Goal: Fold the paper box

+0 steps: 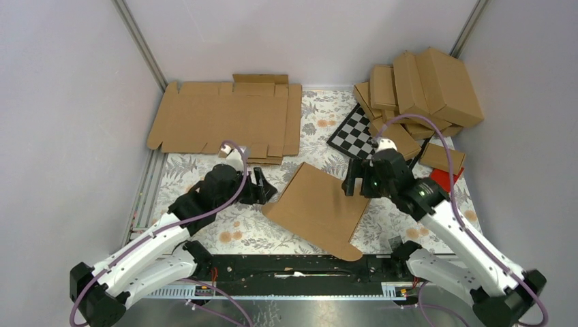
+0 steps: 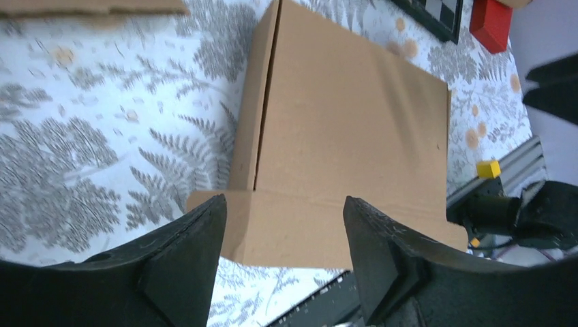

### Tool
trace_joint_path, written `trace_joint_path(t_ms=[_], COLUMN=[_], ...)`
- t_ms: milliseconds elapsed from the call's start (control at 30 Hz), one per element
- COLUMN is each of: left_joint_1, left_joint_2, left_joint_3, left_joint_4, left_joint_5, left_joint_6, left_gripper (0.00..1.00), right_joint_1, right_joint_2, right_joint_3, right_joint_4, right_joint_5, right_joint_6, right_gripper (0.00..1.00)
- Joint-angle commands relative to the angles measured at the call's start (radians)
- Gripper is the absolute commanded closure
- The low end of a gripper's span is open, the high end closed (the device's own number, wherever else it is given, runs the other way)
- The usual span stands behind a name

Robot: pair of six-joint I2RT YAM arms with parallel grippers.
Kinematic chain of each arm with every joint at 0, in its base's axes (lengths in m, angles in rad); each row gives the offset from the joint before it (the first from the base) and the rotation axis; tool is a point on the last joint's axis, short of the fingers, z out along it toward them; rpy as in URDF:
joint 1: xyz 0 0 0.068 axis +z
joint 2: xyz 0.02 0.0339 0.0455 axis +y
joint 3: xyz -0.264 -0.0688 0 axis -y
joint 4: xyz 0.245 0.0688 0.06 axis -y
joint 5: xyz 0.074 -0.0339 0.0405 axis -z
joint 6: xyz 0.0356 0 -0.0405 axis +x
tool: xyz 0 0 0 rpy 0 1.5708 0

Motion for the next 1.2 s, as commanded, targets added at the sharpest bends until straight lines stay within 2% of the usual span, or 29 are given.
trace_joint_path(t_ms=[0,133,200,300,433,700,800,1000,1067,1167], left_joint_1=[0.001,-0.004,-0.026,-0.074,-0.087,-0.086,-0.086,-0.085,-0.085,-0.085], left_joint_2=[-0.039,-0.083,-0.128,-0.187,-0.184,-0.162,-0.136,-0.101,-0.104,-0.100], left_joint_3=[-0.045,-0.112,-0.145,-0.171,-0.192,-0.227,-0.228,-0.185,-0.162,-0.136], left_joint_4=[-0.091,-0.091,-0.091,-0.090,-0.084,0.002,0.037,0.035,0.019,-0.018], left_joint_5=[0.103,0.224,0.225,0.194,0.195,0.184,0.197,0.204,0.199,0.186], left_joint_6=[-0.088,-0.169,-0.207,-0.258,-0.277,-0.309,-0.323,-0.324,-0.322,-0.313], left_gripper=[0.32,0.35,0.36,0.35,0.35,0.35,0.35,0.34,0.34,0.35], right_joint_1=[-0.031,-0.199,-0.253,-0.294,-0.327,-0.330,-0.331,-0.333,-0.335,-0.336], right_joint_2=[0.181,0.298,0.317,0.355,0.432,0.357,0.356,0.435,0.435,0.411], right_joint_3=[0.100,0.089,0.054,0.014,-0.017,-0.143,-0.157,-0.169,-0.186,-0.215], right_joint_4=[0.039,0.171,0.263,0.358,0.379,0.405,0.404,0.428,0.441,0.464], right_joint_5=[0.024,-0.294,-0.376,-0.368,-0.395,-0.392,-0.387,-0.432,-0.442,-0.461], right_joint_6=[-0.136,-0.187,-0.185,-0.180,-0.203,-0.246,-0.253,-0.196,-0.168,-0.134], right_gripper=[0.00,0.00,0.00,0.00,0.00,0.03,0.11,0.35,0.46,0.58])
